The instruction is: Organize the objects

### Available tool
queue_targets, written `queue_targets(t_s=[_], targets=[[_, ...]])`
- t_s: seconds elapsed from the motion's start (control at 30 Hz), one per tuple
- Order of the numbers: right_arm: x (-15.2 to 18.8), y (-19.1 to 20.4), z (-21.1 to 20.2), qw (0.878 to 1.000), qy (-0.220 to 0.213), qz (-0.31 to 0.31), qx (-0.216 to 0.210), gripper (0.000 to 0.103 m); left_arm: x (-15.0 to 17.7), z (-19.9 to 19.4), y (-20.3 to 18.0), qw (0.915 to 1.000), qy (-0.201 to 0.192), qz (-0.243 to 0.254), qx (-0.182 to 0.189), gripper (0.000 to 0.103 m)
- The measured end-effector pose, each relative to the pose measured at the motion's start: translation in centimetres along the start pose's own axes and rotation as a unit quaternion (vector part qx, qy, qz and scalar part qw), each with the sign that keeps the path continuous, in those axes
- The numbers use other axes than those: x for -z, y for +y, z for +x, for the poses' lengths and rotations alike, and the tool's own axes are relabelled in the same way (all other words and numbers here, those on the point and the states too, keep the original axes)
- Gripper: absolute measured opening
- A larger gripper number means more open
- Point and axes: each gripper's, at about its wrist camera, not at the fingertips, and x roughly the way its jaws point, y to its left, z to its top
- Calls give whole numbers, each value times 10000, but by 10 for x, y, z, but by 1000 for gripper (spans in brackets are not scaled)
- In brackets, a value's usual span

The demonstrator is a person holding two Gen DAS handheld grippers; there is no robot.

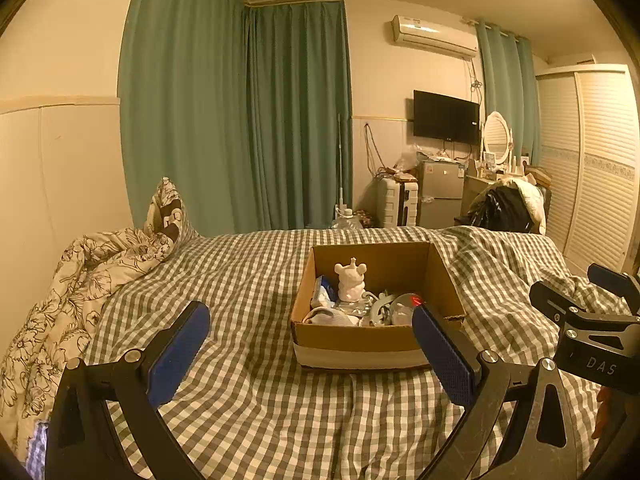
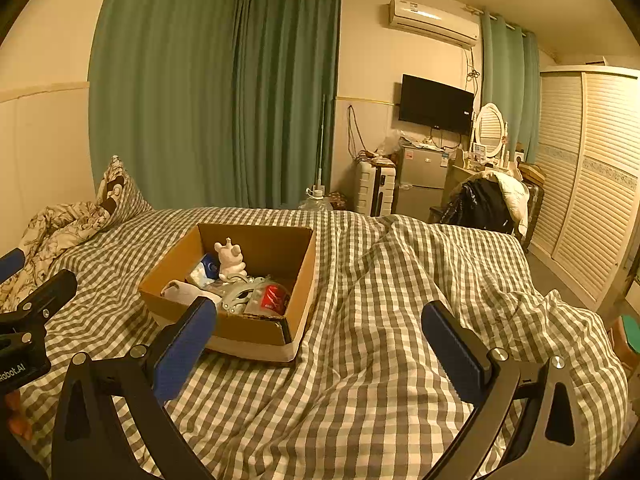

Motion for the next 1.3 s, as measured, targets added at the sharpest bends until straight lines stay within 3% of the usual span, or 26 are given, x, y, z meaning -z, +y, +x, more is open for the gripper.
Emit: queue_targets(t_s=[1.3], targets=[[4,-1,3,10000,85,6,26,103,6,0,-2,9999,7,-8,-137,103]])
